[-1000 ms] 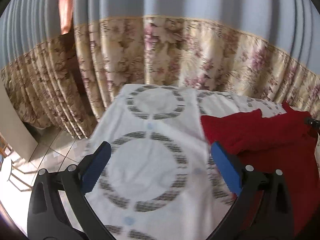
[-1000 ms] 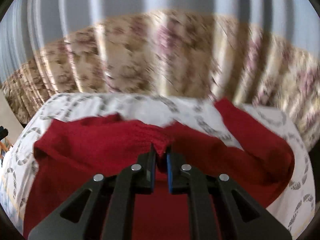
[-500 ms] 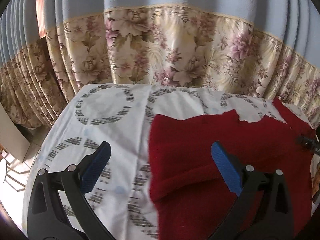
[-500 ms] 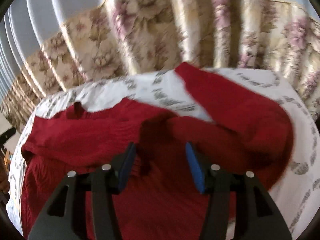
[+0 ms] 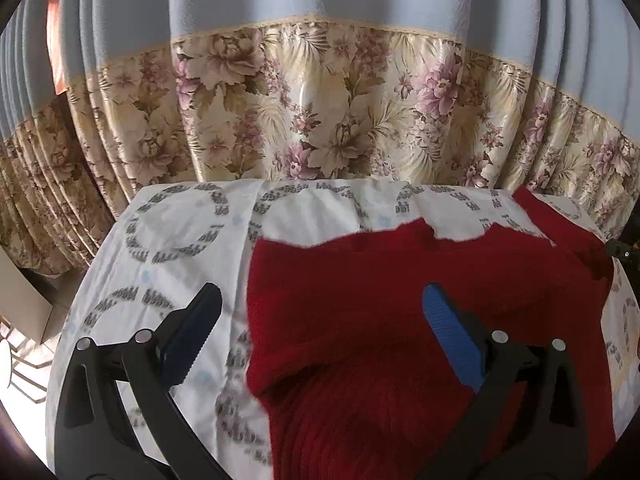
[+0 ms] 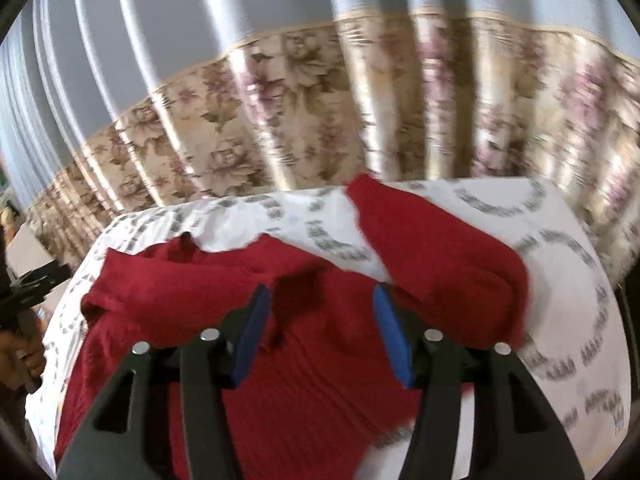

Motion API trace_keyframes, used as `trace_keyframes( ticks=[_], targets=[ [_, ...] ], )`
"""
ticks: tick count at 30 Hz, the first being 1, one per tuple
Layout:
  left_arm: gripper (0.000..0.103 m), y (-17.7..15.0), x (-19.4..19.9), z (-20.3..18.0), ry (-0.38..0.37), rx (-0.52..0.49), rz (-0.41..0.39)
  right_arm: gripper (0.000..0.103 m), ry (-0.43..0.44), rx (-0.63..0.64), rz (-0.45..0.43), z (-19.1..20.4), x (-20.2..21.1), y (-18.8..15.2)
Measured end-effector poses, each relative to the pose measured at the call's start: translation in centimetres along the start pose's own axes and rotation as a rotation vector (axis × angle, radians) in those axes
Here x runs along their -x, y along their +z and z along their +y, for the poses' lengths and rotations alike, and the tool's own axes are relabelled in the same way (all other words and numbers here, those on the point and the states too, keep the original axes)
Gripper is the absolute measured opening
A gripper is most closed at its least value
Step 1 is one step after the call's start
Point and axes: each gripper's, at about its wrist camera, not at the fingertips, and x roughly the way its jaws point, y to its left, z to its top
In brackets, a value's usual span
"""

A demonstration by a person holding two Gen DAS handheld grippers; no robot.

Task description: Fold small clothes

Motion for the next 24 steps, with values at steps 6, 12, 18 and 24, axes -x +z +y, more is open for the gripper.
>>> trace_keyframes(
  ticks=[6,12,18,24],
  targets=[
    [0.100,3.0,-5.4,-2.0,-0.013,-0.018,0.055,0.057,0.018,0.075,0.092,3.6,-6.7,3.0],
    [0.099,3.3,-11.4,-5.3,-0.066,-0.067,0.153,0.057,-0.016,0.125,0.190,5.6,-13.4,3.1],
    [0.099,2.3,-14.9,-7.3,-0.096,-0.119,0.234,0.068,-0.051,0.176,0.253,6.5,-16.3,2.1],
    [0.099,1.8,-16.4,-8.0,-0.094,-0.113,0.258,0.047,-0.050,0.155,0.223,5.8,-16.1,2.1]
  ],
)
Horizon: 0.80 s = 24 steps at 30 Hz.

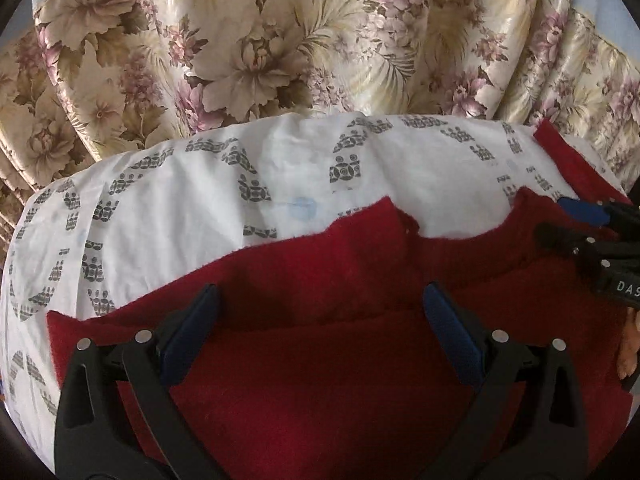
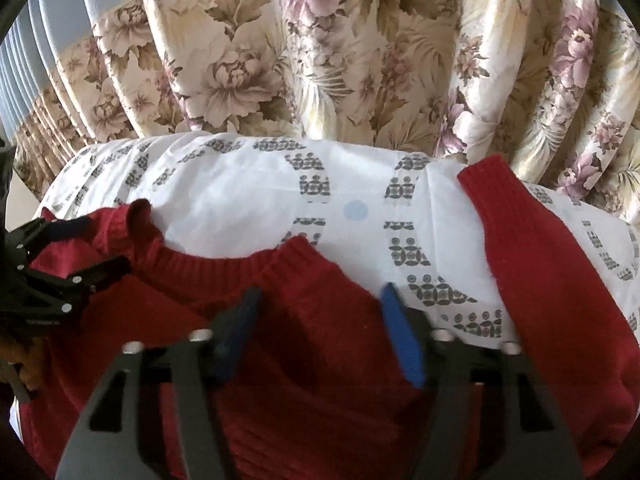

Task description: Fold small clothes

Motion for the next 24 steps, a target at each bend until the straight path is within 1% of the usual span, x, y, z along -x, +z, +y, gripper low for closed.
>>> trace_keyframes(
  ticks=[1,2,3,4,5,6,7,8,9,10,12,16,17,19,20,21,22,23,24],
  targets=[
    [0.098,0.1,-0.1,-0.1,0.004,-0.003,0.001,0.034,0.009,0.001,-0.006,0.0,0.1,0.0],
    [0.093,0.1,-0.1,-0.4,0.010,-0.013,-0.002,0.026,0.018,0.005,-0.006,0.0,0.2,0.0],
    [0.090,0.1,0.0,-0.5,0.011,-0.021,-0.007,0.024,0.018,0.013,-0.006,0.2,0.1,0.2],
    [0.081,0.1,0.1,-0.7,0.010,-0.030,-0.012,0.021,0.016,0.022,-0.007,0.3,0.1,0.2],
    [0.065,0.2,0.3,-0.9,0.008,-0.038,-0.017,0.015,0.016,0.027,-0.011,0.4,0.2,0.2],
    [0.054,0.4,0.5,-1.0,0.012,-0.041,-0.022,0.013,0.019,0.027,-0.017,0.5,0.2,0.4],
    [0.030,0.5,0.7,-1.0,0.028,-0.047,-0.026,0.011,0.022,0.025,-0.025,0.5,0.4,0.4],
    [0.021,0.7,0.8,-1.0,0.030,-0.051,-0.026,0.010,0.023,0.024,-0.037,0.5,0.6,0.6],
    [0.019,0.8,0.9,-0.9,0.025,-0.051,-0.027,0.010,0.023,0.025,-0.054,0.5,0.9,0.7],
    [0.017,0.8,1.2,-0.7,0.027,-0.049,-0.034,0.010,0.022,0.030,-0.069,0.7,1.2,0.9],
    [0.016,0.9,1.6,-0.5,0.037,-0.041,-0.053,0.010,0.019,0.046,-0.103,1.1,1.9,1.6],
    [0.017,1.5,3.2,0.6,0.066,0.039,-0.139,0.010,0.007,0.068,-0.173,1.7,2.9,2.9],
    [0.017,1.6,3.4,0.7,0.071,0.049,-0.149,0.010,0.005,0.069,-0.186,1.7,2.9,3.2],
    [0.018,1.9,3.4,1.0,0.091,0.071,-0.165,0.010,-0.003,0.071,-0.189,1.7,2.4,3.8],
    [0.020,2.0,3.0,1.0,0.098,0.076,-0.160,0.010,-0.008,0.071,-0.180,1.7,2.0,4.0],
    [0.020,2.1,2.3,1.0,0.107,0.074,-0.140,0.010,-0.015,0.071,-0.152,1.8,1.1,4.1],
    [0.024,2.0,1.7,0.9,0.112,0.070,-0.122,0.013,-0.022,0.067,-0.119,1.7,0.2,4.1],
    [0.037,1.8,0.8,0.7,0.122,0.057,-0.091,0.023,-0.031,0.065,-0.103,1.8,-0.2,4.0],
    [0.044,1.6,0.6,0.6,0.134,0.049,-0.081,0.027,-0.048,0.057,-0.110,1.6,-0.2,3.8]
  ],
)
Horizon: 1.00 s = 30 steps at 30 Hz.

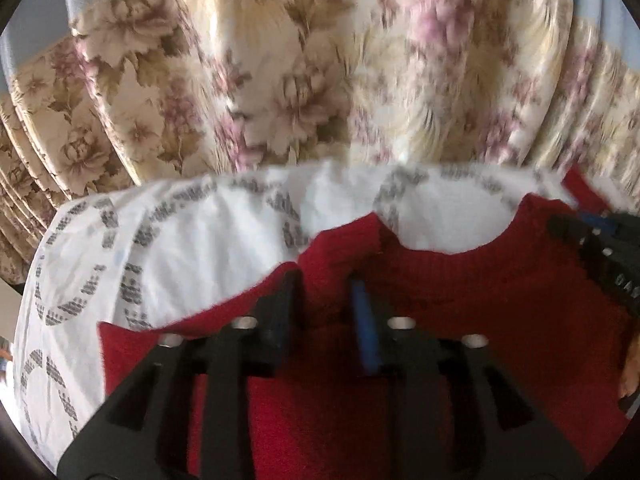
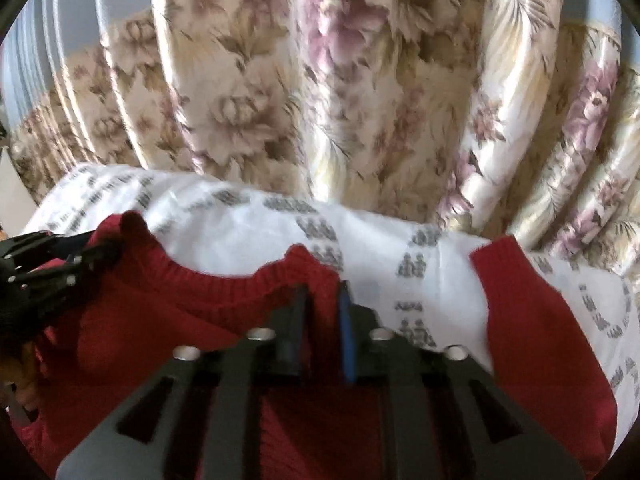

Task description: Fold small clothes

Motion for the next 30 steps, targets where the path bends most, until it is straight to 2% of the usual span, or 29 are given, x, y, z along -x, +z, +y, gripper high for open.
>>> trace_keyframes(
  ticks=[1,2,3,4,7,9,13,17,22,25,30],
  targets=[
    [0.054,-0.2,0.2,0.0,0.010,-0.005,-0.008,0.033,-0.005,-0.019,-0.023,-0.5,0.7,-0.1],
    [0.067,-0.4,0.9,0.3,0.004,-0.003,-0.028,0.045,-0.001,-0.045,-0.046,-1.2,1.6,-0.1],
    [0.089,-0.5,1.5,0.6,-0.005,0.004,-0.039,0.049,-0.002,-0.079,-0.083,-2.5,3.2,0.0],
    [0.095,-0.6,2.3,1.0,-0.015,0.015,-0.048,0.049,-0.016,-0.092,-0.108,-3.6,4.3,0.0],
    [0.098,-1.2,6.3,2.5,-0.067,0.043,-0.108,0.049,-0.117,-0.136,-0.146,-9.0,7.4,0.0],
    [0.100,-1.9,8.3,3.3,-0.079,0.053,-0.132,0.050,-0.175,-0.189,-0.109,-14.0,8.2,-0.9],
    [0.100,-4.1,11.4,4.8,-0.069,0.067,-0.163,0.050,-0.193,-0.255,-0.032,-20.6,8.2,-4.0],
    [0.100,-6.0,12.5,6.4,-0.038,0.081,-0.177,0.055,-0.143,-0.260,0.026,-21.9,7.4,-6.5],
    [0.100,-7.1,11.7,8.2,-0.040,0.153,-0.132,0.054,-0.105,-0.305,0.092,-22.2,5.6,-7.9],
    [0.100,-7.4,11.6,8.6,-0.042,0.168,-0.127,0.014,-0.040,-0.340,0.088,-22.2,5.3,-8.5],
    [0.100,-7.3,12.3,8.6,-0.048,0.181,-0.137,0.011,-0.037,-0.343,-0.076,-20.6,9.6,-7.9]
  ],
)
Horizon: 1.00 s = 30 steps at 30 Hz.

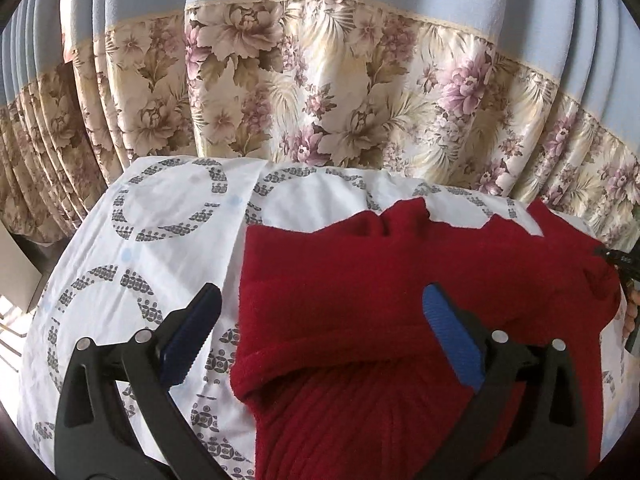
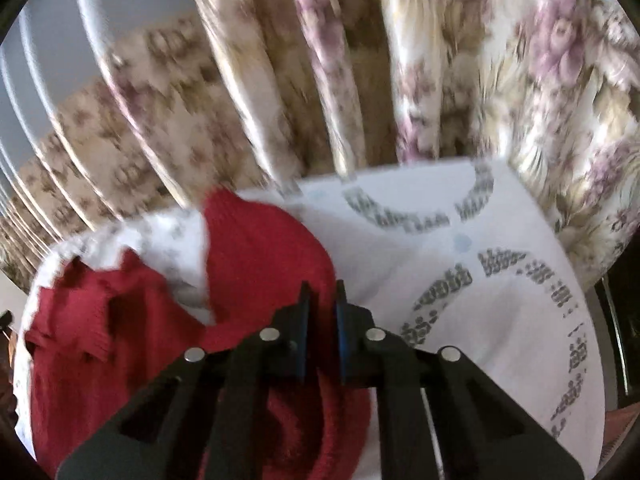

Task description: Fold small clothes

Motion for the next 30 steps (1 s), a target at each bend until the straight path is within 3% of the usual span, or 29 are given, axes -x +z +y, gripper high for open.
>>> trace_keyframes(
  ticks=[5,8,12,13,16,20,25,30],
  targets=[
    [0.100,0.4,0.9,0.1,-0.023,0.023,-0.014,0.011,0.099,0.090,-0.142,5.7,5.4,0.5],
    [0.100,0.6,1.8,0.3,-0.029,0.041,-0.031,0.011,0.190,0.197,-0.192,11.7,8.2,-0.1],
    [0.100,0.1,3.2,1.1,-0.031,0.049,-0.045,0.013,0.479,0.414,-0.115,20.2,9.8,-4.1],
    [0.100,-0.1,3.4,1.4,-0.029,0.050,-0.045,0.016,0.500,0.468,-0.085,21.8,9.6,-5.7],
    [0.100,-0.9,4.1,2.4,-0.016,0.053,-0.047,0.059,0.516,0.552,-0.017,24.1,9.0,-9.5],
    [0.100,-2.4,4.7,3.3,-0.020,0.064,-0.023,0.062,0.514,0.509,-0.008,23.5,9.4,-12.3],
    [0.100,-3.5,4.8,1.6,-0.059,0.050,-0.001,0.066,0.468,0.376,-0.088,19.8,11.9,-13.6],
    [0.100,-2.8,3.9,-4.4,-0.119,-0.034,0.029,0.068,0.274,0.305,-0.156,15.6,12.5,-13.3]
  ],
)
